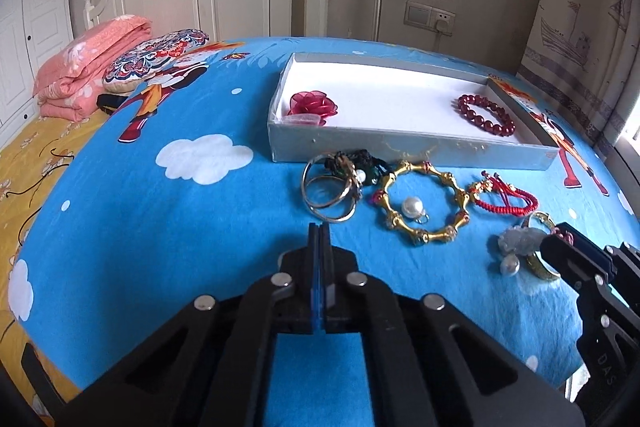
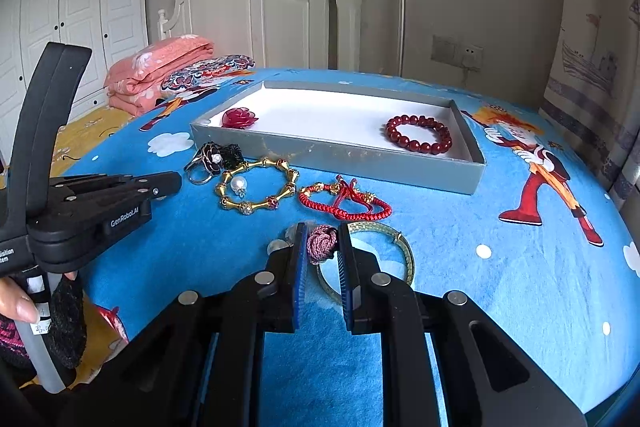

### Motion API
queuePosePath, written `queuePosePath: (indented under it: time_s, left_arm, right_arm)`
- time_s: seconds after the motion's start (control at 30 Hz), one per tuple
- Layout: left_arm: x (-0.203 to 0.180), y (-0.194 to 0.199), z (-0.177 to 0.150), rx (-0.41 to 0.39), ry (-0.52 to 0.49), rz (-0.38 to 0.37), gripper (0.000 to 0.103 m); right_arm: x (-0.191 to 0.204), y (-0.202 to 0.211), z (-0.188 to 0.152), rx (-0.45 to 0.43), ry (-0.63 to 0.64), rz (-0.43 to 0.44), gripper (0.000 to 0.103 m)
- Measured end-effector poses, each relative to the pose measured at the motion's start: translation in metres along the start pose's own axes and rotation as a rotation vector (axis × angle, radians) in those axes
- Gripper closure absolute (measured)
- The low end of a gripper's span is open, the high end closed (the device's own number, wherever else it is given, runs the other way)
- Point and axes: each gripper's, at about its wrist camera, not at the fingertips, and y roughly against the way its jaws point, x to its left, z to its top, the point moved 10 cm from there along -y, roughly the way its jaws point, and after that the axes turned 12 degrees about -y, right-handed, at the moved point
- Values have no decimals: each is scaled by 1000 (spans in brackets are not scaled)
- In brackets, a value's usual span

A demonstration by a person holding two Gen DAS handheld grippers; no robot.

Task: Organize jewelry
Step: 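Close left tool on the loose white pearl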

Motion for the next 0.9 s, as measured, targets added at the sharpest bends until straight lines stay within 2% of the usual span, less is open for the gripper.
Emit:
queuePosePath:
  time_s: [0.13, 0.17, 0.2, 0.23, 0.27, 0.3, 0.47, 0.73, 0.9]
  left_arm:
    - [0, 6, -5, -1, 17, -16, 102]
    - [1, 6, -4, -4, 23, -8, 95]
    - [2, 6, -2, -7, 24, -2, 77]
    - [3, 8, 0, -16, 27, 5, 66]
    - [3, 9, 2, -30, 30, 18, 46]
    - [5, 12, 4, -45, 33, 35, 38]
    - [-7, 17, 9, -69, 18, 30, 38]
    - [-49, 31, 11, -147, -69, 26, 38]
    - [-80, 37, 8, -174, -136, -28, 38]
  right_arm:
    - [1, 3, -2, 1, -17, 22, 88]
    - [1, 5, -2, -4, -21, 26, 88]
    - [0, 7, -1, -12, -23, 24, 88]
    - [0, 9, -1, -20, -25, 21, 88]
    - [-2, 12, 0, -32, -27, 21, 88]
    - [-3, 16, 1, -47, -29, 19, 88]
    - [-9, 31, 5, -99, -32, 7, 88]
    - [-26, 35, 1, -95, -61, -22, 89]
    - [-38, 37, 3, -105, -85, -42, 89]
